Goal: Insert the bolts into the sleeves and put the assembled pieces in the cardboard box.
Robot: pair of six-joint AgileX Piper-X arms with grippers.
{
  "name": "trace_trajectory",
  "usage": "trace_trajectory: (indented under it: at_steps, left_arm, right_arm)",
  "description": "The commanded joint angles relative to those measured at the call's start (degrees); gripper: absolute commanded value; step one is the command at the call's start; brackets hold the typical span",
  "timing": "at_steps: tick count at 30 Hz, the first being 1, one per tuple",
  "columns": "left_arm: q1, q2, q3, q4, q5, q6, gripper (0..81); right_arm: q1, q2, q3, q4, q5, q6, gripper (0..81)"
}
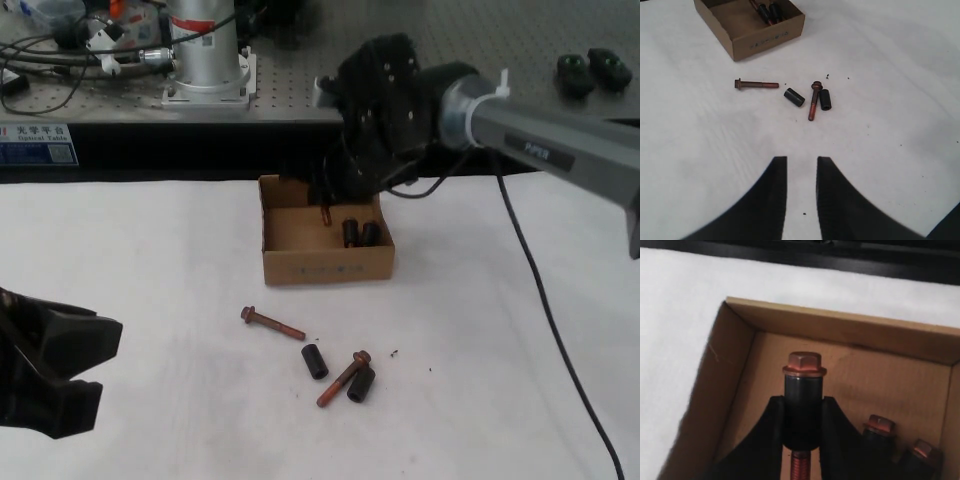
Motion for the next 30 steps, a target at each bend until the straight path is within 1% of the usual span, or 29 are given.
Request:
trace_trajectory:
  at_steps: [1,7,11,16,19,20,24,25,30]
  left_arm:
    - [0.17,-0.43,-0.02,0.04,-0.27,0.61,15.8]
    - [0.17,-0.43,2.29,0.04,-0.16,0.61,15.8]
    - [0.17,-0.43,5.11,0.04,0.12,-1.00,15.8]
    - [0.17,-0.43,7.02,0.04,2.50,-3.72,15.8]
    - [0.17,-0.43,7.01,0.04,2.48,-4.20,15.8]
    - [0.17,-0.43,7.01,0.04,2.48,-4.20,15.8]
    - [0.17,-0.43,7.01,0.04,2.48,-4.20,15.8]
    - [0.17,-0.43,7.01,0.04,2.48,-4.20,15.8]
    - [0.17,-0.43,7.01,0.04,2.63,-4.19,15.8]
  right_arm:
    - [0.05,0.71,-1.24,0.12,-0.12,-0.47,3.9]
    - [0.05,0.71,-0.84,0.12,0.35,-0.02,3.6]
    - [-0.50,1.01,-0.56,0.51,0.75,1.08,3.6]
    - [-0.66,1.15,-0.56,0.51,-0.04,1.06,3.6]
    - [-0.66,1.29,-0.56,0.64,0.10,1.30,1.1]
    - [-0.66,1.43,-0.56,0.94,0.10,1.30,1.5]
    - [-0.84,1.81,-0.56,2.83,1.47,1.74,15.0]
    - [-1.00,1.99,-0.56,3.21,1.62,1.74,17.1]
    - [-1.00,2.09,-0.56,3.88,1.45,1.74,18.1]
